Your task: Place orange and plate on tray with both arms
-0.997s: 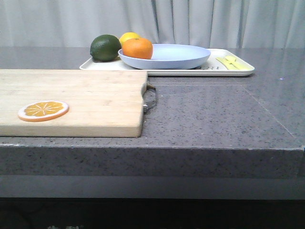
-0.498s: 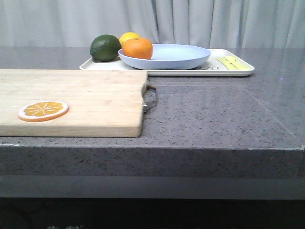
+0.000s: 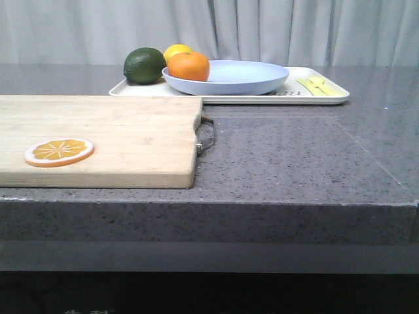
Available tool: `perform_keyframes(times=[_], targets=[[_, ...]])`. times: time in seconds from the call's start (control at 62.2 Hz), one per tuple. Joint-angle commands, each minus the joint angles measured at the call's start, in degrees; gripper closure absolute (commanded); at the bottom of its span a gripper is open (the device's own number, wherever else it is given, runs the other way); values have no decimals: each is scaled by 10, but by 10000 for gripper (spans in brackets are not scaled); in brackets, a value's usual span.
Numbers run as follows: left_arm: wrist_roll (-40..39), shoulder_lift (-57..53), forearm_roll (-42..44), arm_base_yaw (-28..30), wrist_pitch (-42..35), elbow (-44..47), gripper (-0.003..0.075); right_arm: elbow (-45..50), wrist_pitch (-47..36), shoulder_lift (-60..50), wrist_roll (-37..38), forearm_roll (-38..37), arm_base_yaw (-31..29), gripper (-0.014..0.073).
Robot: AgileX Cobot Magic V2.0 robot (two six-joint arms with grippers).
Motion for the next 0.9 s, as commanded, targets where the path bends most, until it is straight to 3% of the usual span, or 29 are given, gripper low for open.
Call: perform_keyframes(times=[0.0,0.547,0.884], targets=[[-4,-12,-6,0,-51,3,738,-16,-50,6,-5,-1,-1,653],[-4,-12,-6,0,-51,3,738,-12,-53,6,-5,-1,-1,653],[-4,-12,-6,0,-51,3,738,152,-162,-33,-5,-1,-1,653]])
